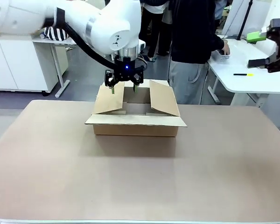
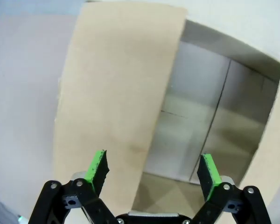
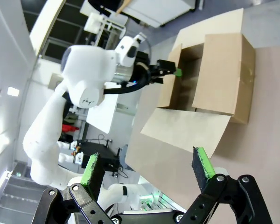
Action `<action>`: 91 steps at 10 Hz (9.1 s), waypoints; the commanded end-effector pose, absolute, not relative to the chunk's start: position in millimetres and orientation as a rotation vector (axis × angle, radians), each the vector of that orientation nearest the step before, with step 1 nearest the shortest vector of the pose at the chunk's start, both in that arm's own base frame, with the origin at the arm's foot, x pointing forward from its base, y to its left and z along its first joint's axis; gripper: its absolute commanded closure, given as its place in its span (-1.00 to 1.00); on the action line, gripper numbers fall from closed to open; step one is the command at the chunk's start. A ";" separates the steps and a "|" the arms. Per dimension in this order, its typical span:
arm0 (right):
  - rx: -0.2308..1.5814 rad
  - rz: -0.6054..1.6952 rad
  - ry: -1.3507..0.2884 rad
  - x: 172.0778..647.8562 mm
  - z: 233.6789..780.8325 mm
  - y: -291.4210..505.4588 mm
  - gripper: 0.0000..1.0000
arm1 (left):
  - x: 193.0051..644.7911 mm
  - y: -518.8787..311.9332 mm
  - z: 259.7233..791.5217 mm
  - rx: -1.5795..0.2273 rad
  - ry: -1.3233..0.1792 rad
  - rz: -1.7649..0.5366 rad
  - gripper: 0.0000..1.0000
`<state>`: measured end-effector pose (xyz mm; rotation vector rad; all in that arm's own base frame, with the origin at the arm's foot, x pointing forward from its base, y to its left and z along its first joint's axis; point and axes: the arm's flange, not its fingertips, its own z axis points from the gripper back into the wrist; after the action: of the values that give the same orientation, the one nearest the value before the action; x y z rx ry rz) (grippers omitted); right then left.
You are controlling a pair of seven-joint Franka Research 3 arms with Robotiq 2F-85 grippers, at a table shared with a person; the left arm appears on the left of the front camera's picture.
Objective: Pack the gift set into the box.
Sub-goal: Place both hands on the side flaps of the Package Box and spread them outward.
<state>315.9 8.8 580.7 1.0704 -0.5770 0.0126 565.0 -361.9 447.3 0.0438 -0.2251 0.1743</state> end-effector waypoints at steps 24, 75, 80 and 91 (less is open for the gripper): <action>1.089 0.034 -0.601 319.8 581.5 10.1 -1.00 | 577.8 -207.2 488.5 0.208 -0.201 0.227 -1.00; -0.295 0.084 -0.391 526.6 469.8 252.7 -1.00 | 580.0 -104.6 443.3 -0.252 -0.032 0.138 -1.00; -0.374 -0.080 -0.378 519.8 471.2 173.4 -1.00 | 580.0 -104.6 443.3 -0.252 -0.032 0.138 -1.00; -0.337 -0.133 -0.305 523.5 448.9 144.3 -1.00 | 580.0 -104.6 443.3 -0.252 -0.032 0.138 -1.00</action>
<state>522.2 144.8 444.5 -0.3130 -0.3002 -0.1404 581.0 -105.5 442.1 -0.2722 -0.0231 0.1225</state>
